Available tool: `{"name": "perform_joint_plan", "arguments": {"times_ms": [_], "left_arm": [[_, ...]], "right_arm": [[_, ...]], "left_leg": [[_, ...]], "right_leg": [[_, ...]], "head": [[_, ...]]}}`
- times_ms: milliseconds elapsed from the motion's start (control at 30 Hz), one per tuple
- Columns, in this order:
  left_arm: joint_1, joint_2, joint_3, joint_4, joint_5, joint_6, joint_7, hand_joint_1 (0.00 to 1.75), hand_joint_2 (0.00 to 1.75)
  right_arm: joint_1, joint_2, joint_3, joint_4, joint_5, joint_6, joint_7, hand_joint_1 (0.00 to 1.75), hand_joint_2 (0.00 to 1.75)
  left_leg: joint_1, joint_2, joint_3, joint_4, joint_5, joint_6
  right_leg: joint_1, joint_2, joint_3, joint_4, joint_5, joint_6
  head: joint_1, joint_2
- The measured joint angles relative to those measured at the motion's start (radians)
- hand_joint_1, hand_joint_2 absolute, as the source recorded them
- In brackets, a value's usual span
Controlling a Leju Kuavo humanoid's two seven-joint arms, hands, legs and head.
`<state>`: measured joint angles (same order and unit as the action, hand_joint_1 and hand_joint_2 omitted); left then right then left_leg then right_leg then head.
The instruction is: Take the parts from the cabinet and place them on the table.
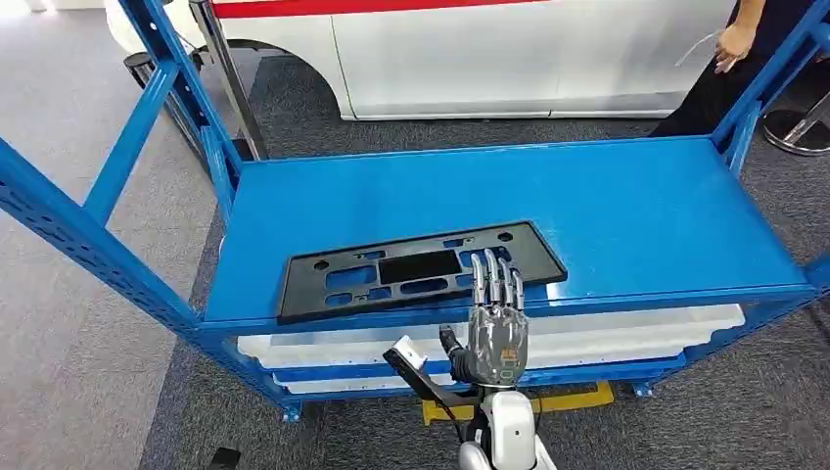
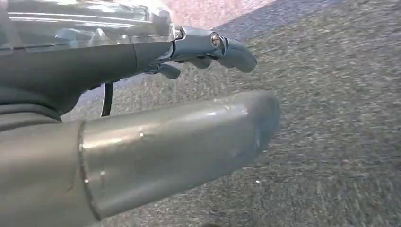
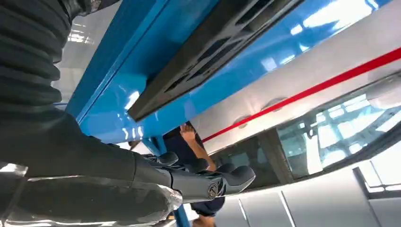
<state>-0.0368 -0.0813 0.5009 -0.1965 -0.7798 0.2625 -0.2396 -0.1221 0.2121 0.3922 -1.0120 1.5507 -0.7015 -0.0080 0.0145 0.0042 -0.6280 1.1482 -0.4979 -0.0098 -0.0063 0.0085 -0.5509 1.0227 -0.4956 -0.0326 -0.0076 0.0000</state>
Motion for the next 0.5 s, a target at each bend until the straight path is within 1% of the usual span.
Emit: {"name": "perform_joint_plan", "arguments": {"times_ms": [33,67,100,167,200,233,267,300,333,367,400,433,467,500], "left_arm": [[-0.001,0.000,0.000,0.000,-0.002,0.000,0.000,0.00,0.00],[-0.001,0.003,0.000,0.000,-0.009,0.000,0.000,0.00,0.00],[-0.002,0.002,0.000,0.000,-0.013,0.000,0.000,0.00,0.00],[-0.004,0.003,0.000,0.000,-0.021,0.000,0.000,0.00,0.00],[-0.003,0.004,0.000,0.000,-0.023,0.000,0.000,0.00,0.00],[-0.003,0.003,0.000,0.000,-0.028,-0.001,0.000,0.00,0.00],[-0.004,0.003,0.000,0.000,-0.031,-0.001,0.000,0.00,0.00],[-0.006,0.003,0.000,0.000,-0.032,-0.002,0.000,0.00,0.00],[-0.006,0.003,0.000,0.000,-0.034,-0.002,0.000,0.00,0.00],[-0.006,0.003,0.000,0.000,-0.034,-0.005,0.000,0.00,0.00],[-0.006,0.003,0.000,0.000,-0.035,-0.008,0.000,0.00,0.00],[-0.005,0.003,0.000,0.000,-0.037,-0.011,0.000,0.00,0.00],[-0.005,0.003,0.000,0.000,-0.042,-0.014,0.000,0.00,0.00],[-0.006,0.003,0.000,0.000,-0.044,-0.016,0.000,0.00,0.00]], "right_arm": [[-0.007,0.003,0.008,0.012,0.005,0.000,0.004,0.00,1.75],[-0.018,0.005,0.017,0.030,0.011,0.000,0.010,0.00,1.75],[-0.028,0.006,0.025,0.047,0.014,0.000,0.019,0.00,1.75],[-0.041,0.008,0.041,0.081,0.017,0.000,0.034,0.00,1.75],[-0.048,0.009,0.048,0.097,0.018,0.000,0.038,0.00,1.75],[-0.055,0.010,0.052,0.114,0.018,0.000,0.043,0.00,1.75],[-0.066,0.010,0.056,0.132,0.017,0.000,0.046,0.00,1.75],[-0.077,0.010,0.062,0.154,0.018,0.000,0.050,0.00,1.75],[-0.086,0.010,0.066,0.174,0.017,0.000,0.054,0.00,1.75],[-0.090,0.010,0.068,0.199,0.015,0.000,0.056,0.00,1.75],[-0.091,0.010,0.069,0.220,0.012,0.000,0.058,0.00,1.75],[-0.096,0.010,0.069,0.237,0.010,0.000,0.062,0.00,1.75],[-0.105,0.010,0.071,0.256,0.008,0.000,0.065,0.00,1.75],[-0.116,0.011,0.072,0.270,0.007,0.000,0.066,0.00,1.75]], "left_leg": [[-0.003,-0.001,0.035,-0.090,0.050,0.010],[-0.009,-0.001,0.049,-0.106,0.035,0.017],[-0.010,-0.001,0.055,-0.128,0.036,0.020],[-0.011,-0.003,0.053,-0.131,0.031,0.023],[-0.008,-0.004,0.056,-0.140,0.035,0.028],[0.004,-0.001,0.063,-0.152,0.040,0.034],[0.003,-0.002,0.065,-0.156,0.041,0.038],[0.003,0.000,0.065,-0.156,0.041,0.043],[0.003,0.001,0.065,-0.156,0.041,0.044],[0.003,0.001,0.065,-0.155,0.040,0.045],[0.003,0.001,0.065,-0.155,0.039,0.044],[0.003,-0.001,0.067,-0.154,0.038,0.044],[0.004,-0.002,0.068,-0.152,0.036,0.042],[0.004,-0.003,0.069,-0.149,0.032,0.039]], "right_leg": [[0.001,0.001,0.007,0.001,-0.005,0.001],[0.006,0.001,0.008,0.000,-0.008,0.006],[0.007,0.004,0.003,0.003,-0.009,0.010],[0.004,0.000,-0.001,-0.002,-0.004,0.019],[0.006,-0.001,0.002,-0.005,-0.004,0.025],[0.006,-0.003,0.001,0.004,-0.015,0.032],[0.007,-0.004,-0.011,0.035,-0.036,0.037],[0.003,-0.003,-0.041,0.095,-0.070,0.039],[-0.001,-0.003,-0.080,0.171,-0.105,0.042],[-0.003,-0.003,-0.124,0.251,-0.133,0.046],[-0.006,-0.004,-0.152,0.295,-0.136,0.049],[-0.010,-0.004,-0.155,0.288,-0.111,0.052],[-0.012,-0.004,-0.138,0.241,-0.070,0.053],[-0.015,-0.004,-0.106,0.167,-0.022,0.053]], "head": [[0.000,0.000],[0.000,0.000],[0.000,0.000],[0.000,0.000],[0.000,0.000],[0.000,0.000],[0.002,0.000],[0.002,0.000],[0.002,0.000],[0.002,0.000],[0.002,0.000],[0.002,0.000],[0.002,0.000],[0.002,0.000]]}}
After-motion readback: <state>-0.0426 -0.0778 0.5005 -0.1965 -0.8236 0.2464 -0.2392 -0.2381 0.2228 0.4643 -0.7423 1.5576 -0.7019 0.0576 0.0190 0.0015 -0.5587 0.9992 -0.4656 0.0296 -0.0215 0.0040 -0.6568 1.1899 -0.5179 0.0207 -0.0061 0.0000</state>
